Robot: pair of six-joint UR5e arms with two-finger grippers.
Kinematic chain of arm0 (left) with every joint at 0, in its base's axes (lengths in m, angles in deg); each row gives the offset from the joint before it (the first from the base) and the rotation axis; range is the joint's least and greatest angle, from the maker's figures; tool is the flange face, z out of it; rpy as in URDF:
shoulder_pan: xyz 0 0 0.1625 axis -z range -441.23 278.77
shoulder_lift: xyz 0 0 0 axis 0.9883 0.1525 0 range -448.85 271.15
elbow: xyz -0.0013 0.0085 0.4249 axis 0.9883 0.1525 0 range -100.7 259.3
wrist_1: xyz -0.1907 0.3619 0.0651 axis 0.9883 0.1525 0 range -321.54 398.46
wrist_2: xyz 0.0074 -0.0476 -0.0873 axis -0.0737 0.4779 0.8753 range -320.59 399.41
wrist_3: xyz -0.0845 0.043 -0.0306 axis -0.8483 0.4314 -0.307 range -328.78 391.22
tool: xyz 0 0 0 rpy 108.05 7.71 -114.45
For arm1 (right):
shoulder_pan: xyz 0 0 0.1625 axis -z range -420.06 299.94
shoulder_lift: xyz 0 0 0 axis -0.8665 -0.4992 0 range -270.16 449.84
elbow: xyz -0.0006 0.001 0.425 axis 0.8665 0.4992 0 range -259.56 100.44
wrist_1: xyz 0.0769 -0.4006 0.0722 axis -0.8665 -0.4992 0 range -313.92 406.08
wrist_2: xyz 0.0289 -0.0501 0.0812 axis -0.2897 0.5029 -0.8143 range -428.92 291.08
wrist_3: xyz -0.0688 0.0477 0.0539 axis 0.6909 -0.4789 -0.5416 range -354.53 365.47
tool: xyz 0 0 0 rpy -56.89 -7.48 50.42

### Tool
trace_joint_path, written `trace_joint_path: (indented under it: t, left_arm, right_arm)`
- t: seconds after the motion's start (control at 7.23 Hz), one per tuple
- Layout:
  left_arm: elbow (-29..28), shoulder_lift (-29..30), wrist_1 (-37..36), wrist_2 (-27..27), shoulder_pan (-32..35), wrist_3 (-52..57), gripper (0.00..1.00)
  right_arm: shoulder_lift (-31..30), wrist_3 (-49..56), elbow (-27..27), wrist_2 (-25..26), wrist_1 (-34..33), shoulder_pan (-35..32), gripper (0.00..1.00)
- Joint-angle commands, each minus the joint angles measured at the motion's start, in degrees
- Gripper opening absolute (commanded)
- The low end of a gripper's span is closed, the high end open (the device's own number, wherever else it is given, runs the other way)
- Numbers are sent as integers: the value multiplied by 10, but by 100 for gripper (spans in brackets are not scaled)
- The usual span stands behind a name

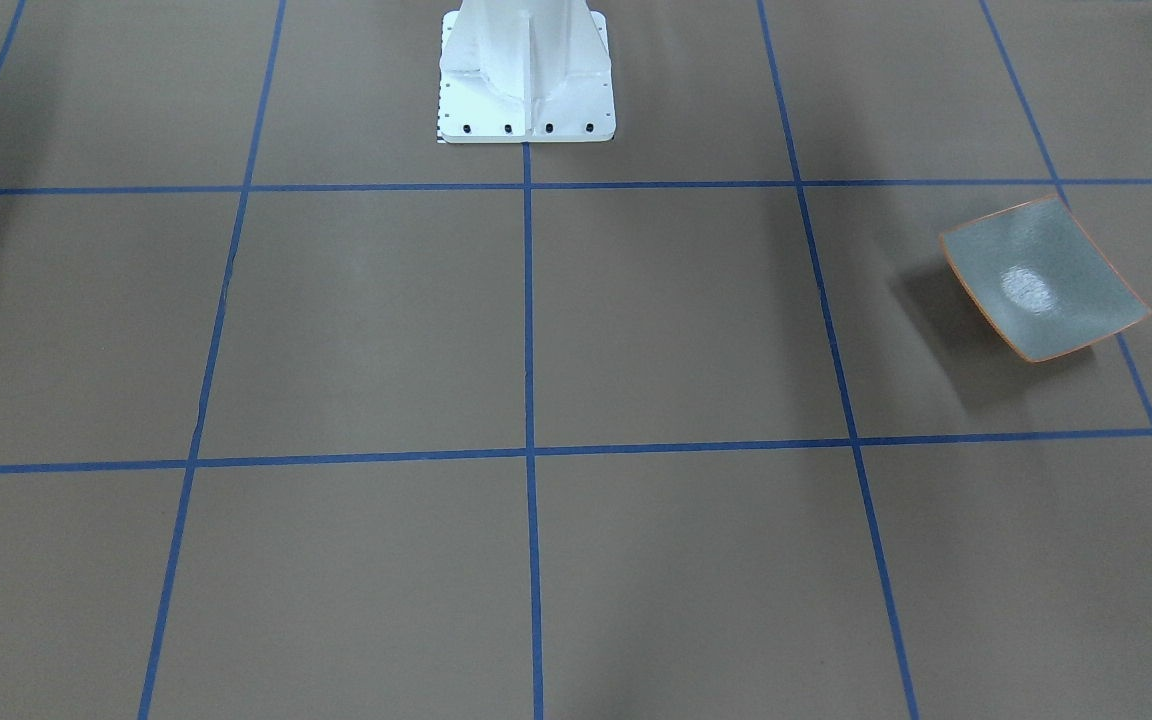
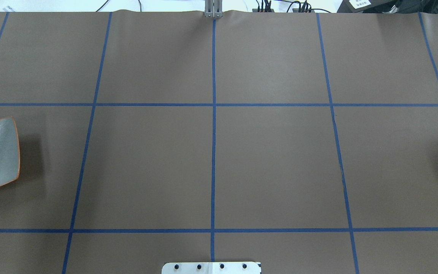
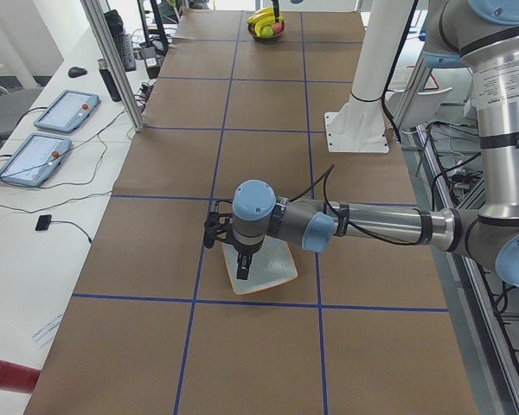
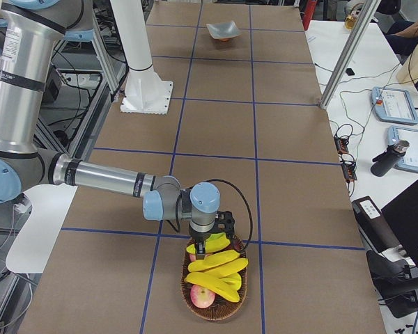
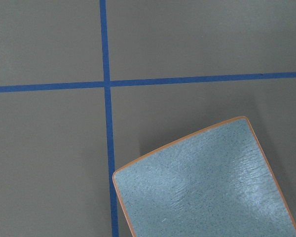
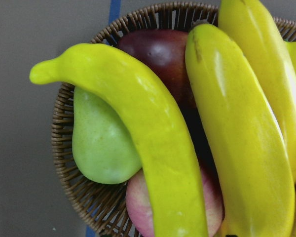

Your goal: Transfer all bananas from basket to plate

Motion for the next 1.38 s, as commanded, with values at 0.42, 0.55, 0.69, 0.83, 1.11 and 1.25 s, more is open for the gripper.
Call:
trace_joint_path:
  t: [0.42,0.55,0.69,0.83,1.11,1.25]
  left_arm:
    - [2,2,-2,-3,0,-2,100]
    - [2,2,-2,-4,0,-2,100]
    - [4,2,-1,-4,1,-3,100]
    - [4,3,-1,-4,1,-3,100]
    - [4,4,-1,-4,1,-3,100]
    - [4,4,-1,-3,1,-3,100]
  right_arm:
    - [3,0,8,1,3,2,74]
    - [2,1,8,1,3,2,74]
    - [3,1,12,2,4,2,74]
    - [7,1,14,3,3,2,74]
    - [17,1,29,5,4,2,62]
    - [22,4,30,5,4,2,35]
